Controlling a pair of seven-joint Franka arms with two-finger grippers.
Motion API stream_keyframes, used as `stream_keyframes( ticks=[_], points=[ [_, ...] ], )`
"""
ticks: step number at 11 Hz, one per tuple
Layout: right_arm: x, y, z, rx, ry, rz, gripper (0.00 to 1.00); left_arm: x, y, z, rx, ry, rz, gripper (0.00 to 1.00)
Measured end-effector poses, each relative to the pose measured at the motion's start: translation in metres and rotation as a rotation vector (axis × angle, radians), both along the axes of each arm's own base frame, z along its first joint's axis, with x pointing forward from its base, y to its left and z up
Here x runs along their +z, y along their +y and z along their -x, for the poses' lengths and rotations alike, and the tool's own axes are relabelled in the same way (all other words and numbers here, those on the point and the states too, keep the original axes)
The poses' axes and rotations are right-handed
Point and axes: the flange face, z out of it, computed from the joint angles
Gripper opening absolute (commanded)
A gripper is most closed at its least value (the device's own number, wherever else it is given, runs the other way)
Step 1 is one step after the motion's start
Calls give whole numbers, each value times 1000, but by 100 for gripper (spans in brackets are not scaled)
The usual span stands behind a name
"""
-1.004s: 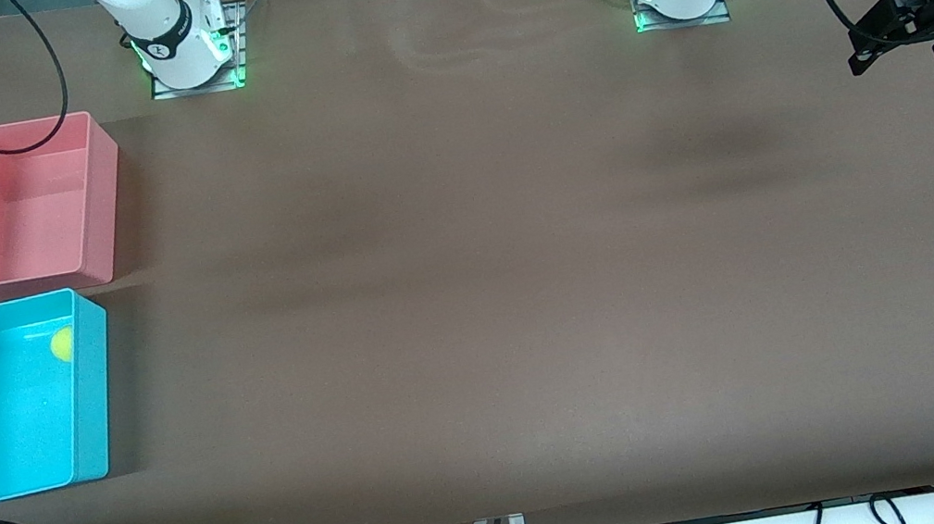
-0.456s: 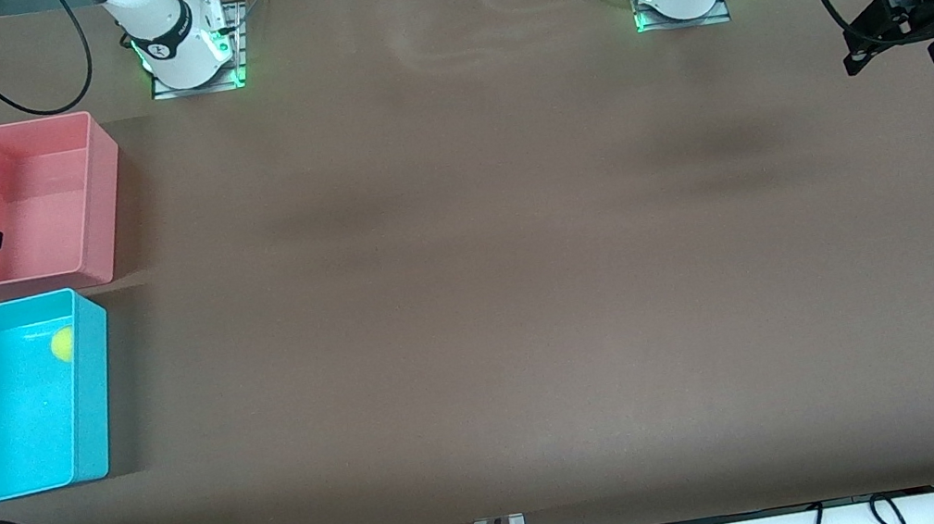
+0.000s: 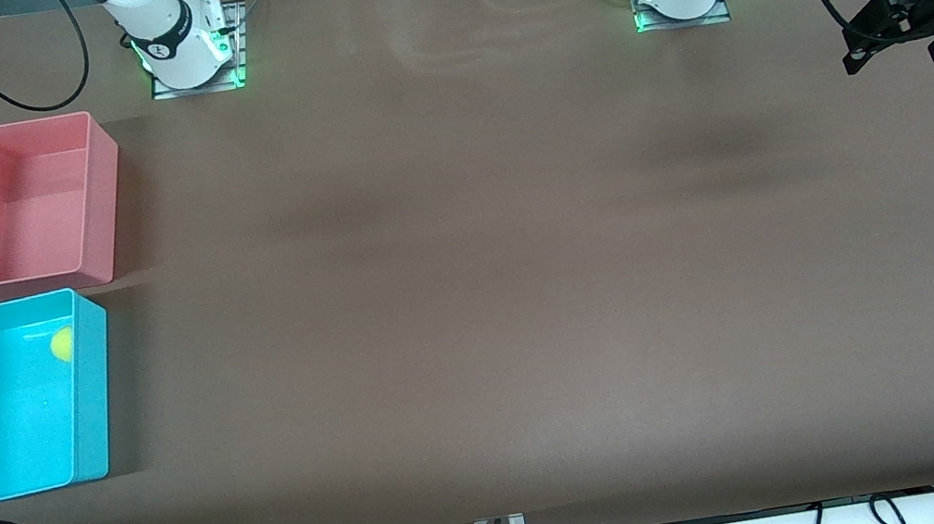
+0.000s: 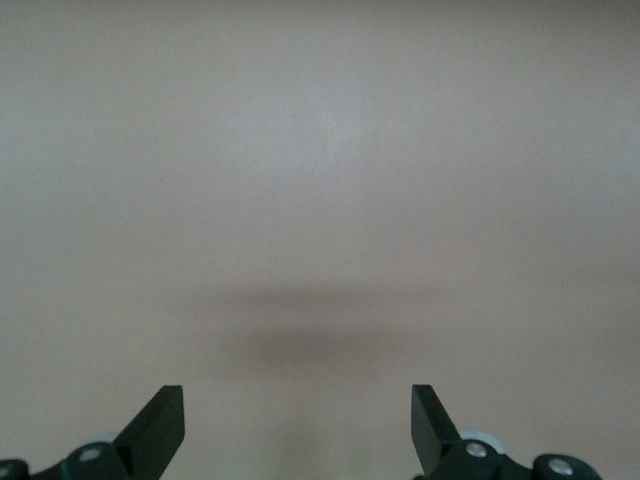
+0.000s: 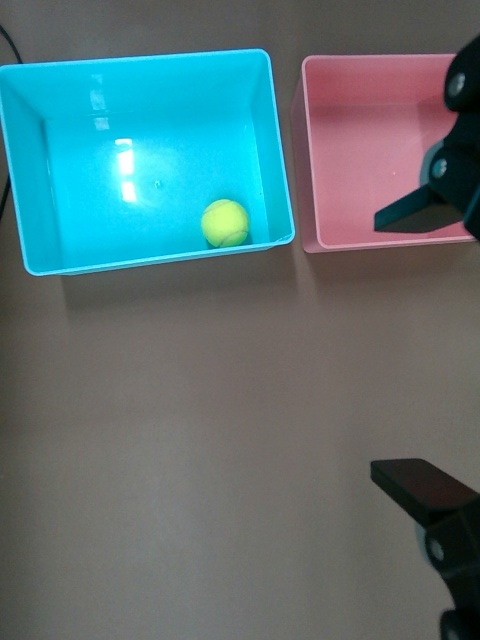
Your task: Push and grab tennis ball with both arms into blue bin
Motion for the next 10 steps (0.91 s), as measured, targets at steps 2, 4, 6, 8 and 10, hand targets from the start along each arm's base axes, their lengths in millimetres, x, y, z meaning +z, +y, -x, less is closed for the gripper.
stream_keyframes(
  ticks=[2, 4, 6, 8, 10],
  points=[
    [13, 8, 6, 13, -20, 1, 100, 0, 0, 0, 0, 0, 0, 100],
    [15, 20, 10, 35, -8, -1, 100, -1, 0, 0, 0, 4, 0, 100],
    [13, 26, 10, 47, 3, -2, 100, -1, -3, 0, -5, 4, 0, 100],
    [12, 26, 11, 46, 14, -2, 100, 1, -18, 1, -31, 1, 1, 100],
    [14, 24, 13, 43, 30, -3, 100, 2, -31, 2, -51, -1, 1, 100]
  ],
)
